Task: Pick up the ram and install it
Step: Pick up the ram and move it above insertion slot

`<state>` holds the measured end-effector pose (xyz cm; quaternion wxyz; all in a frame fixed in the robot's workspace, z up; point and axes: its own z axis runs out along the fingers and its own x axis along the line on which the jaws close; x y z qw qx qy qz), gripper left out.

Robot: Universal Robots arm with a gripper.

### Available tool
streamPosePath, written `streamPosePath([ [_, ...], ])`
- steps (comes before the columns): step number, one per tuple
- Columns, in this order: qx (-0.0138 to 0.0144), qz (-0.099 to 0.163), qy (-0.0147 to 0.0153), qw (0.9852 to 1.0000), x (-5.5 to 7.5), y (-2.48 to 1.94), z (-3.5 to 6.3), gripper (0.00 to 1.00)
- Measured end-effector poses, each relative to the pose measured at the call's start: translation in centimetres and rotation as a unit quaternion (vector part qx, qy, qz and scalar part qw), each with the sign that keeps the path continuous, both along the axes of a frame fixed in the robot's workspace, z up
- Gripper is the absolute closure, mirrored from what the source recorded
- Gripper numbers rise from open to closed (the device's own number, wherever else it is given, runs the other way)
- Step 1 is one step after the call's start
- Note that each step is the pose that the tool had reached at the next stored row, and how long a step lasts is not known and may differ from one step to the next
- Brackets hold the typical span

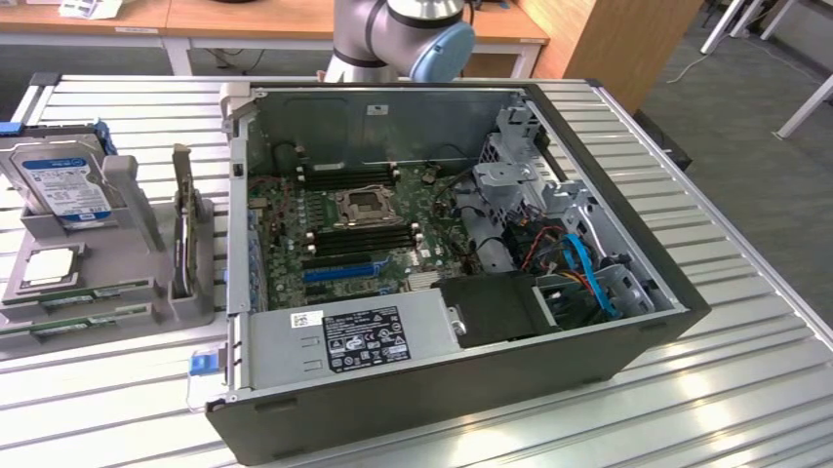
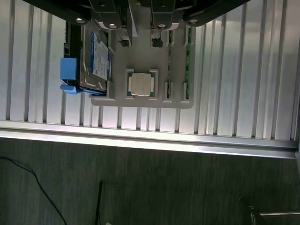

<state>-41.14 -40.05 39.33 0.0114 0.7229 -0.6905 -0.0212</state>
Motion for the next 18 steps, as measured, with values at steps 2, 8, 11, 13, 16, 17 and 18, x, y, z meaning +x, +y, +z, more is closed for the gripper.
streamPosePath([
  [2,0.0001,0.0,0.0,1.0,0.0,-0.37,0.0,0.71],
  [8,0.0003,0.0,0.0,1.0,0.0,-1.53,0.0,0.71],
  [11,0.0012,0.0,0.0,1.0,0.0,-2.16,0.0,0.71],
  [13,0.0018,0.0,0.0,1.0,0.0,-2.64,0.0,0.71],
  [16,0.0028,0.0,0.0,1.0,0.0,-3.34,0.0,0.71],
  [17,0.0032,0.0,0.0,1.0,0.0,-3.57,0.0,0.71],
  [18,0.0036,0.0,0.0,1.0,0.0,-3.81,0.0,0.71],
])
